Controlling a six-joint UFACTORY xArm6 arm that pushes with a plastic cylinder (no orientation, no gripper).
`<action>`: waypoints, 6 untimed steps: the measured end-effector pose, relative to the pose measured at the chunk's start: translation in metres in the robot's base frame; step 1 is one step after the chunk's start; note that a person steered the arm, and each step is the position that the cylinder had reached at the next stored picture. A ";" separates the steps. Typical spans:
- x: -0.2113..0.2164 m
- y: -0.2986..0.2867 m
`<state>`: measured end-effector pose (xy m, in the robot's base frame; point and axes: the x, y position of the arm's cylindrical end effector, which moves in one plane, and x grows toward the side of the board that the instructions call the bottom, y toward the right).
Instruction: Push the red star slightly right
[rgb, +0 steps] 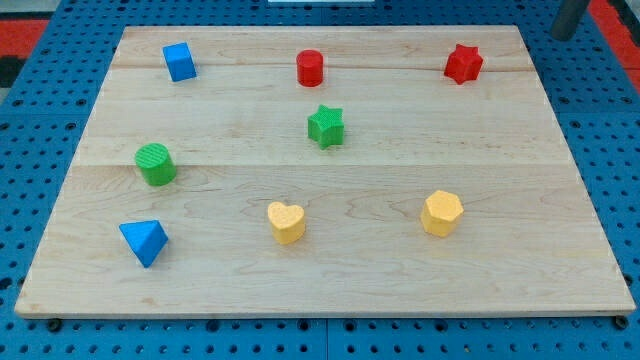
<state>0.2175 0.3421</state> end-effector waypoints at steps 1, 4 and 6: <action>0.008 -0.034; 0.096 -0.199; 0.194 -0.260</action>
